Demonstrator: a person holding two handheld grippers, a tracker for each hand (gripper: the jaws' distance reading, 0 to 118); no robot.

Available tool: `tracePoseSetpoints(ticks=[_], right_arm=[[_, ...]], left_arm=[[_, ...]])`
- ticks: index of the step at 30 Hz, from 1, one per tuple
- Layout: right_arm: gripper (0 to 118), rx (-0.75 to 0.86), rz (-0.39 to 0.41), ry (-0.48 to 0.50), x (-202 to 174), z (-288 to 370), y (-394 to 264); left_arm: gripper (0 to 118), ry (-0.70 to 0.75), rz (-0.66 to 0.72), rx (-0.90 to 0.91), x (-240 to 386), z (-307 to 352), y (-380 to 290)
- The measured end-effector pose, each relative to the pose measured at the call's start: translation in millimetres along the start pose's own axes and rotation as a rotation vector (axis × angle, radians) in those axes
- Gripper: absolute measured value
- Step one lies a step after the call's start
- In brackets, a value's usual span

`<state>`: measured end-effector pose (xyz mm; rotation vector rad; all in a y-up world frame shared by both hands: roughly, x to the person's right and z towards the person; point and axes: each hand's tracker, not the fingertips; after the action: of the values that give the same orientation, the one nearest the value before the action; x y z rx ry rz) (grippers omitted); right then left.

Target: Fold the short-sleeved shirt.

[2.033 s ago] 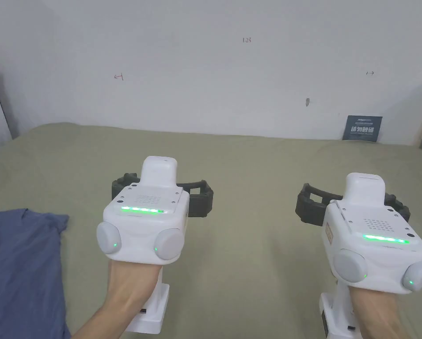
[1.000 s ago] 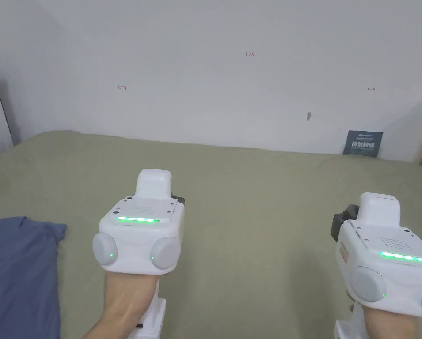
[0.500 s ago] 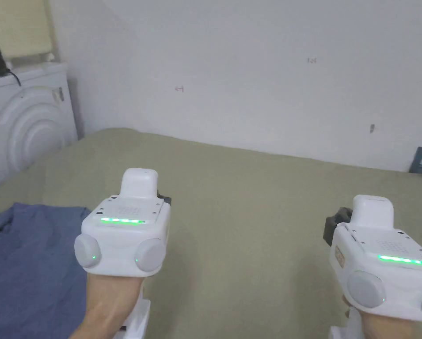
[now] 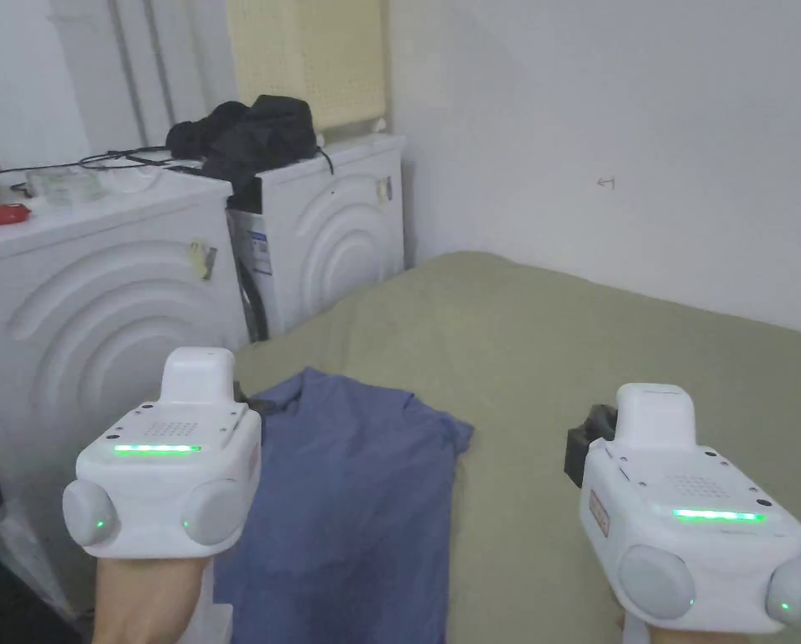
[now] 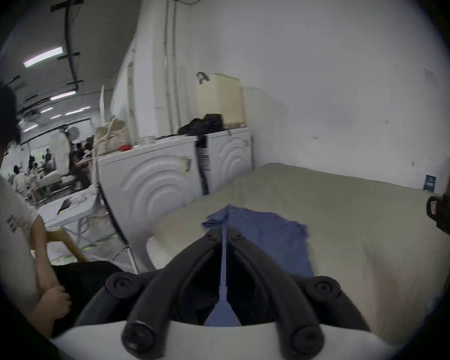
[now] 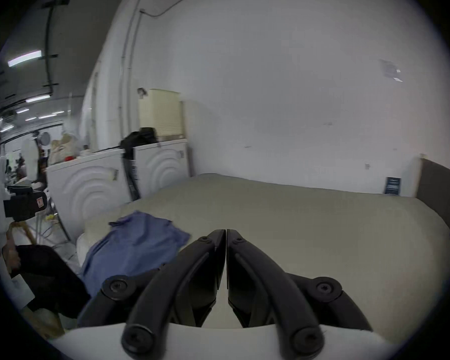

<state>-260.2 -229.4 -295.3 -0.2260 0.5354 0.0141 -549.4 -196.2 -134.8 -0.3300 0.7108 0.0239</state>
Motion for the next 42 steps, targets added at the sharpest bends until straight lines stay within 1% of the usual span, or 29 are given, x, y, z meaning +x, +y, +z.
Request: tracePoseSetpoints(ticks=[2,6,9,13,15,17,20,23,25,28,29,30,31,32,33,35,36,37,39,40,41,42], right_arm=[[8,-0.011,-0.012,0.035,-13.7,3.9,-0.5],[8,-0.023,0.009,0.063,-30.0,-4.9,-2.5],[8,-0.036,0.023,0.071,-34.7,-10.8,-4.7],[8,-0.056,0.030,0.074,-32.2,-18.0,-8.5],[8,-0.059,0.023,0.084,-27.0,-24.3,-17.8],[8,-0.085,0.019,0.086,-22.8,-31.4,-27.2],[8,-0.129,0.025,0.088,-15.9,-48.2,-41.9],[8,-0.157,0.033,0.090,-9.1,-67.7,-53.1],[8,-0.171,0.036,0.092,-3.8,-81.2,-59.9],[8,-0.195,0.015,0.082,4.5,-98.3,-70.9],[8,-0.204,0.001,0.080,7.0,-102.5,-74.5],[8,-0.212,-0.005,0.084,9.7,-107.1,-79.0],[8,-0.220,-0.004,0.081,11.4,-110.9,-84.0],[8,-0.224,-0.004,0.080,13.2,-112.9,-89.4],[8,-0.227,-0.010,0.084,15.2,-114.6,-93.7],[8,-0.237,-0.030,0.096,18.3,-117.5,-102.8],[8,-0.249,-0.035,0.093,18.2,-119.6,-106.6],[8,-0.258,-0.038,0.092,18.5,-120.9,-109.8],[8,-0.268,-0.047,0.095,20.1,-121.3,-114.9],[8,-0.276,-0.045,0.094,21.3,-121.3,-116.8],[8,-0.280,-0.043,0.092,22.4,-121.2,-118.2],[8,-0.285,-0.041,0.086,24.6,-119.8,-118.5]], left_arm=[[4,0.018,0.009,-0.003,-13.0,-3.5,-2.9],[4,0.033,-0.009,-0.013,-20.8,-7.5,-7.6],[4,0.025,-0.013,-0.027,-16.3,-15.2,-9.5],[4,-0.028,-0.019,-0.056,0.3,-41.5,-10.7],[4,-0.072,-0.040,-0.093,14.0,-65.0,-14.1],[4,-0.160,-0.032,-0.163,31.2,-97.8,-18.7],[4,-0.234,-0.045,-0.289,65.4,-160.1,-28.5],[4,-0.249,-0.056,-0.382,98.4,-217.9,-39.0],[4,-0.256,-0.018,-0.464,117.0,-258.6,-47.1],[4,-0.231,-0.074,-0.606,138.1,-304.0,-60.5],[6,-0.243,-0.099,-0.625,141.7,-303.6,-62.9],[27,-0.250,-0.103,-0.638,144.3,-309.7,-65.9],[65,-0.249,-0.096,-0.638,146.5,-313.3,-66.3],[106,-0.278,-0.062,-0.661,146.9,-315.5,-67.5],[118,-0.303,-0.016,-0.668,146.4,-316.7,-68.6],[116,-0.336,0.005,-0.721,151.8,-319.1,-75.6],[114,-0.319,-0.019,-0.688,155.2,-324.3,-77.5],[113,-0.310,-0.059,-0.700,161.4,-315.2,-82.3],[114,-0.257,-0.115,-0.702,172.2,-318.2,-97.0],[114,-0.254,-0.142,-0.730,177.2,-321.4,-106.0],[113,-0.247,-0.161,-0.760,182.3,-324.5,-102.8],[113,-0.244,-0.154,-0.738,183.0,-322.1,-107.8]])
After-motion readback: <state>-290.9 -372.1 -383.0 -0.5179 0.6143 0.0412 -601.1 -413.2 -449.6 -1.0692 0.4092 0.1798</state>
